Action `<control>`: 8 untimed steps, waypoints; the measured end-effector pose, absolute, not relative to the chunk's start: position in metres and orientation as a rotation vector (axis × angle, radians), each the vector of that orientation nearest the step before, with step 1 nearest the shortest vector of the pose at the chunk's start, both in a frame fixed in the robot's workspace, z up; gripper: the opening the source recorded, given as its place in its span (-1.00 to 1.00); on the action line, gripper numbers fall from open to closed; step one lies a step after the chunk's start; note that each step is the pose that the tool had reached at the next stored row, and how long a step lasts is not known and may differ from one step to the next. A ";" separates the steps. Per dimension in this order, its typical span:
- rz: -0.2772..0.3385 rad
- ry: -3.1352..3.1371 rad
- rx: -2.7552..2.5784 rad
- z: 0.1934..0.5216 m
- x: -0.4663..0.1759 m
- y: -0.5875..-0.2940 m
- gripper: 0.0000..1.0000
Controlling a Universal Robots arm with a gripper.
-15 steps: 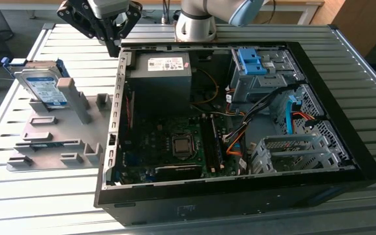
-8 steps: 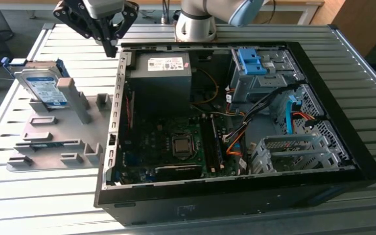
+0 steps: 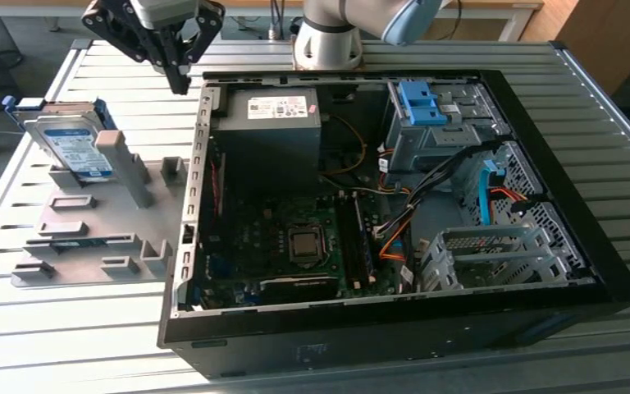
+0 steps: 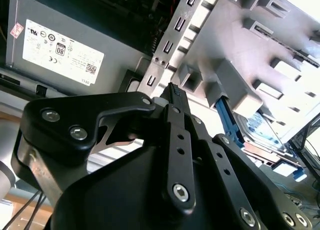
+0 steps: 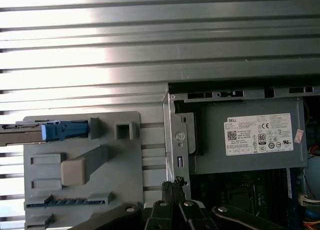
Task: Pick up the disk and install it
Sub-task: 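Reach for the disk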
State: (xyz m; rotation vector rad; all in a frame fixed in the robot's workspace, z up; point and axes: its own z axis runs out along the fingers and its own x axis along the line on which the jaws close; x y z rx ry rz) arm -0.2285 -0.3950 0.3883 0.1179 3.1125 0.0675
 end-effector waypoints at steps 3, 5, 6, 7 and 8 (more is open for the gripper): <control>0.068 3.113 0.118 0.388 -0.229 -0.390 -0.79; 0.067 3.113 0.118 0.388 -0.229 -0.388 -0.79; 0.068 3.113 0.118 0.388 -0.229 -0.388 -0.79; 0.068 3.112 0.118 0.388 -0.229 -0.388 -0.79; 0.068 3.113 0.118 0.388 -0.229 -0.388 -0.79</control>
